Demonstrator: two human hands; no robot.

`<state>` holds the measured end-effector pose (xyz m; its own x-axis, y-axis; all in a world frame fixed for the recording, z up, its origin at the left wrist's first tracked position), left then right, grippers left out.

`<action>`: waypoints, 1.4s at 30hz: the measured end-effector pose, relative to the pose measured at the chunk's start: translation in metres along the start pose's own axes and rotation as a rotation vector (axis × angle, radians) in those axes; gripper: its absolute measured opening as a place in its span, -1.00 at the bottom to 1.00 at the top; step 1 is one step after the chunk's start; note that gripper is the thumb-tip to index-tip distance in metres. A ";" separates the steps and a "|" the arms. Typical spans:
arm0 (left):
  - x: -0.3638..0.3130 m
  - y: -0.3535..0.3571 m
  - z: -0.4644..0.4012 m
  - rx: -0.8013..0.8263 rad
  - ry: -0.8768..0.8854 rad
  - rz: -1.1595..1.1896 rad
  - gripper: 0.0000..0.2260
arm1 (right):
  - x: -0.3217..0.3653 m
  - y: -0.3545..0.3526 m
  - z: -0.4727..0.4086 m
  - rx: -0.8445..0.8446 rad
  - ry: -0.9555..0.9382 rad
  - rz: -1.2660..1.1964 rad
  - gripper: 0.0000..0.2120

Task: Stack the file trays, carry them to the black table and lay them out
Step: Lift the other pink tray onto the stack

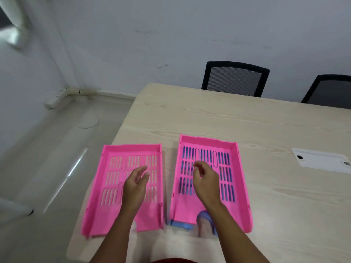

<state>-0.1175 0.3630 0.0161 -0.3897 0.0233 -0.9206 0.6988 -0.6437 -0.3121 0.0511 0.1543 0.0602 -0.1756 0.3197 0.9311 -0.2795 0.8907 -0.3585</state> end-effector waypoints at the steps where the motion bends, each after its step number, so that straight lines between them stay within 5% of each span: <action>1: 0.003 -0.015 -0.001 -0.031 0.000 0.001 -0.74 | 0.006 0.020 0.001 0.046 0.004 -0.011 -0.75; 11: 0.054 -0.140 -0.023 -0.210 -0.011 -0.114 -0.73 | 0.014 0.156 0.034 0.288 0.176 0.085 -0.49; 16: 0.112 -0.140 -0.031 -0.057 -0.237 -0.103 -0.45 | -0.024 0.174 0.058 0.356 0.383 0.145 -0.34; 22: 0.161 -0.141 -0.045 -0.014 -0.296 -0.067 -0.25 | -0.032 0.170 0.060 0.306 0.393 0.134 -0.37; 24: 0.149 -0.147 -0.045 -0.019 -0.291 -0.007 -0.37 | -0.027 0.170 0.059 0.292 0.360 0.118 -0.40; 27: 0.116 -0.159 -0.044 -0.040 -0.270 0.085 -0.83 | -0.014 0.169 0.053 0.274 0.283 0.069 -0.48; 38: 0.015 -0.149 -0.055 0.086 -0.080 0.323 -0.79 | 0.046 0.096 0.009 0.101 0.070 -0.271 -0.47; 42: -0.020 -0.103 -0.054 0.154 0.001 0.361 -0.50 | 0.037 0.041 -0.008 -0.008 0.053 -0.284 -0.52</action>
<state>-0.1494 0.4700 0.0539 -0.1343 -0.2248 -0.9651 0.6925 -0.7180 0.0708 0.0408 0.2055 0.0803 -0.0413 0.0735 0.9964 -0.3031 0.9494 -0.0826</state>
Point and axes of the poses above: each hand's wrist, its own z-axis away from the middle knuckle, its own y-axis out of the palm, x = y × z, the point moved 10 cm from there along -z, towards the middle knuckle, and after that the axes turned 10 degrees about -z, right-handed, at the moved point
